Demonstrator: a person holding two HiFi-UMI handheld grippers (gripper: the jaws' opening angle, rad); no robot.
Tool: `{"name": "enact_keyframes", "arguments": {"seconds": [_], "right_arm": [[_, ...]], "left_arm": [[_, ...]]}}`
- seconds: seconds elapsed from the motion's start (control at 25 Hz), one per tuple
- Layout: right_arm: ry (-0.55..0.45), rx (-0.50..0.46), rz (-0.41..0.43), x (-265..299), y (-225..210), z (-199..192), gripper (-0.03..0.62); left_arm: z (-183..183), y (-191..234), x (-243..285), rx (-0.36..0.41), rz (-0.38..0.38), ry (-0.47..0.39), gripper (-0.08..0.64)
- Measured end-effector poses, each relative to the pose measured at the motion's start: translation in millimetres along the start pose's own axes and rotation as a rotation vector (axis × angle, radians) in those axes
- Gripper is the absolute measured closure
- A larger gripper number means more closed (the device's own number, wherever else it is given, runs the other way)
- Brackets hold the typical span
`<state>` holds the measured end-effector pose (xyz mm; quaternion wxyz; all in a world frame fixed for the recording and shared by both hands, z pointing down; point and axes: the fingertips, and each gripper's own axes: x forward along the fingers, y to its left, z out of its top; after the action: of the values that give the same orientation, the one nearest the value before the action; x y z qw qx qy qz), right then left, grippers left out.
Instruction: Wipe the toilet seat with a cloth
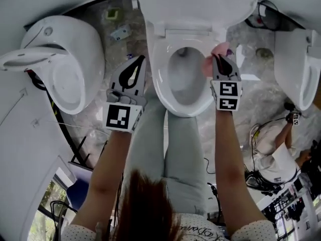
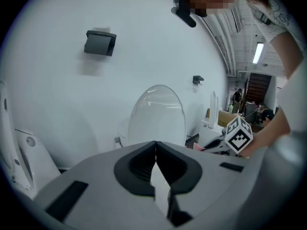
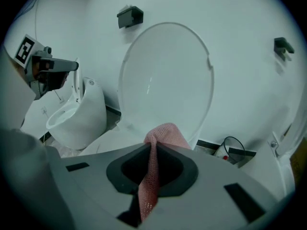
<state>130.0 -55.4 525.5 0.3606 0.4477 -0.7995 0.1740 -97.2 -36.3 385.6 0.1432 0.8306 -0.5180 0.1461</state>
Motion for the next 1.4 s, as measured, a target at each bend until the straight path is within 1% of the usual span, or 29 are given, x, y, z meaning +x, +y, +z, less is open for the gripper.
{"name": "enact_keyframes", "arguments": {"seconds": [0.08, 0.16, 0.36, 0.52, 0.8, 0.96, 1.16, 1.4], "right_arm": [[-0.022, 0.001, 0.008, -22.8, 1.6, 17.4, 0.557], [-0.051, -0.001, 0.013, -42.7, -0.3, 39.0, 0.557], [-0.132, -0.028, 0.026, -94.7, -3.0, 96.6, 0.557], [-0.203, -0.043, 0.036, -141.1, -4.9, 140.8, 0.557], [-0.314, -0.081, 0.044, -210.3, -4.5, 206.6, 0.557], [-0.39, -0.058, 0.052, -251.4, -6.0, 237.6, 0.557], [-0.491, -0.037, 0.047, -298.3, -9.7, 276.7, 0.557], [-0.619, -0.012, 0.039, -349.5, -12.3, 316.9, 0.557]], "left_arm": [[22.9, -0.6, -6.1, -0.004, 0.025, -0.013, 0.555], [50.1, -4.3, -7.8, 0.0, 0.041, -0.044, 0.555], [110.1, -33.1, -12.5, 0.022, 0.007, -0.112, 0.555], [146.9, -48.2, -24.4, 0.045, -0.003, -0.127, 0.555], [208.6, -72.7, -39.1, 0.081, -0.032, -0.168, 0.555], [240.2, -88.9, -53.9, 0.089, -0.058, -0.197, 0.555], [272.1, -93.9, -72.7, 0.088, -0.051, -0.226, 0.555], [310.8, -103.6, -94.8, 0.122, -0.072, -0.27, 0.555]]}}
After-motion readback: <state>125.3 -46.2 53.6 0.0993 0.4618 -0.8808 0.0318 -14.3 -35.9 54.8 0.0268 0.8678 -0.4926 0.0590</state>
